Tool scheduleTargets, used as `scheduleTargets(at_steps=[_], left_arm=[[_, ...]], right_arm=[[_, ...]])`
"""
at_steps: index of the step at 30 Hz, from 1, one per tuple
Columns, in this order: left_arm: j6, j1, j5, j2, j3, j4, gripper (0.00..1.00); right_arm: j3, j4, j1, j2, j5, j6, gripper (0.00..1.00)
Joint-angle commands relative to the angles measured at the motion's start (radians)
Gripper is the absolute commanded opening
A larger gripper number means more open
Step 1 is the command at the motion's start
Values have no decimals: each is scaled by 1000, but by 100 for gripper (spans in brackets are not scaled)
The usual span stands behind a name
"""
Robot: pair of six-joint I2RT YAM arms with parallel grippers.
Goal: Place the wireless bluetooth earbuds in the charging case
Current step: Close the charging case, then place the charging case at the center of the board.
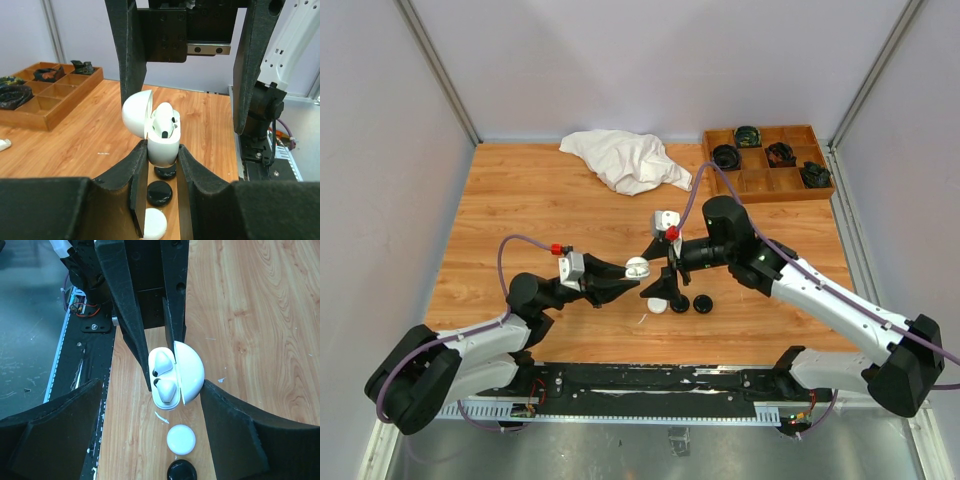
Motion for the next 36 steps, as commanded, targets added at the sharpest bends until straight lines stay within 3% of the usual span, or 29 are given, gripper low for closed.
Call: scheduleTargets(at_steps=[1,7,12,19,22,29,36], left_arm=[[-36,-4,-71,11,33,-21,0],[-103,-4,-119,35,40,-40,0],[-189,-4,-134,49,45,-70,0],[-382,-4,-169,52,83,-420,0],[-488,-4,-185,53,52,-484,1],[-734,-5,-191,72,-54,-502,12],[-783,-13,-221,167,-38,-534,16]], right_arm=[[29,9,-7,-6,-66,1,79],[12,3,-13,-14,-22,5,79],[-8,-6,-25,-45,177,32,79],[-86,-5,-31,-151,507,106,82],[-128,-12,-39,-194,589,143,83],[-205,-51,-51,-297,705,205,83],[-224,-99,-54,-372,763,233,83]])
